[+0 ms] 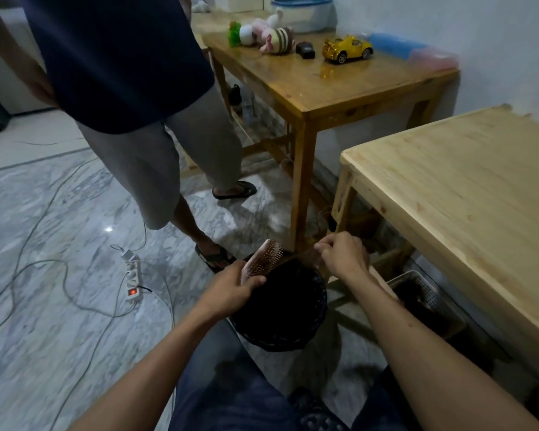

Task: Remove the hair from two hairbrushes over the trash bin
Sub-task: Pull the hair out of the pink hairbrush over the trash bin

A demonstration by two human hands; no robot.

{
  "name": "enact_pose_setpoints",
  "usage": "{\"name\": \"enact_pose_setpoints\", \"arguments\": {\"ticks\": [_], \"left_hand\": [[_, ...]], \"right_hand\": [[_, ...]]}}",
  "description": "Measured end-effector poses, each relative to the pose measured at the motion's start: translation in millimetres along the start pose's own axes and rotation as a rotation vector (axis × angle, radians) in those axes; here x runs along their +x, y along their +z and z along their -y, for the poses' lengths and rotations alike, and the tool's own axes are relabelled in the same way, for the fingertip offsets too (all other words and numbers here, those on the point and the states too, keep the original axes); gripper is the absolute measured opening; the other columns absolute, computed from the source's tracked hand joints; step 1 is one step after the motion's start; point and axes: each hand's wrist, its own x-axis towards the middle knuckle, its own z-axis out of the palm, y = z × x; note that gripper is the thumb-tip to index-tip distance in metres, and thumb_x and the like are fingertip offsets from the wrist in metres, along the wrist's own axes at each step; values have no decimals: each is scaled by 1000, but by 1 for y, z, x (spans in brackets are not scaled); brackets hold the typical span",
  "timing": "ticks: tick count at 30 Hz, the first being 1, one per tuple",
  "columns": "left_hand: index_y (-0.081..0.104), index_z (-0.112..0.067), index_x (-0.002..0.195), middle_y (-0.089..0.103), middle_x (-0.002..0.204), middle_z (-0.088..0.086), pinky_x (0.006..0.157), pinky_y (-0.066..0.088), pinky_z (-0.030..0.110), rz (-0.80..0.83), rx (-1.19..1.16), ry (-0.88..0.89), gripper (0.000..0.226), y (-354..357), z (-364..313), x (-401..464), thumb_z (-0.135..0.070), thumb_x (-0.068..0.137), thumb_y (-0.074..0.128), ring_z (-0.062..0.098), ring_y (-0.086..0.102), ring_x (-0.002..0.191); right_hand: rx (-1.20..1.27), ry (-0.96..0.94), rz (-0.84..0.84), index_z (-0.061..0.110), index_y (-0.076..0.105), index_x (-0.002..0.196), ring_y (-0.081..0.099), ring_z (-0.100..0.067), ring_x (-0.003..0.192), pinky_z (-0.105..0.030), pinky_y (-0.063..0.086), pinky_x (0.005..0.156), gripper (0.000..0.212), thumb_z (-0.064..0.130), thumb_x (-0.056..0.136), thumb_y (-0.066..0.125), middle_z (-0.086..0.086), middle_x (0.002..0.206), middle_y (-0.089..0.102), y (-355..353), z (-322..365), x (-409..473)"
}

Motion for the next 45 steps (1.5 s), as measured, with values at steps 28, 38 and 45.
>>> {"name": "enact_pose_setpoints", "arguments": {"ticks": [28, 38, 45], "left_hand": [[55, -23, 111, 67, 101, 2, 72, 48, 31, -69, 73, 3, 27, -8, 2, 3, -45, 96, 63, 21, 64, 94], [62, -27, 106, 69, 93, -6, 75, 54, 35, -71, -74, 26, 38, -6, -15, 5, -62, 91, 60, 14, 67, 88], [66, -12, 93, 59, 71, -2, 60, 42, 34, -57, -306, -43, 43, -9, -15, -2, -55, 93, 62, 11, 56, 62]], "right_hand": [[190, -57, 298, 25, 63, 137, 63, -9, 101, -28, 47, 85, 43, 48, 100, 59, 5, 126, 64, -8, 13, 10], [322, -78, 350, 14, 81, 93, 59, -9, 59, -26, 48, 58, 19, 32, 92, 75, 2, 68, 71, 10, 14, 10], [466, 180, 136, 12, 80, 95, 68, -14, 83, -35, 57, 79, 11, 20, 94, 73, -3, 91, 76, 11, 10, 18]]}}
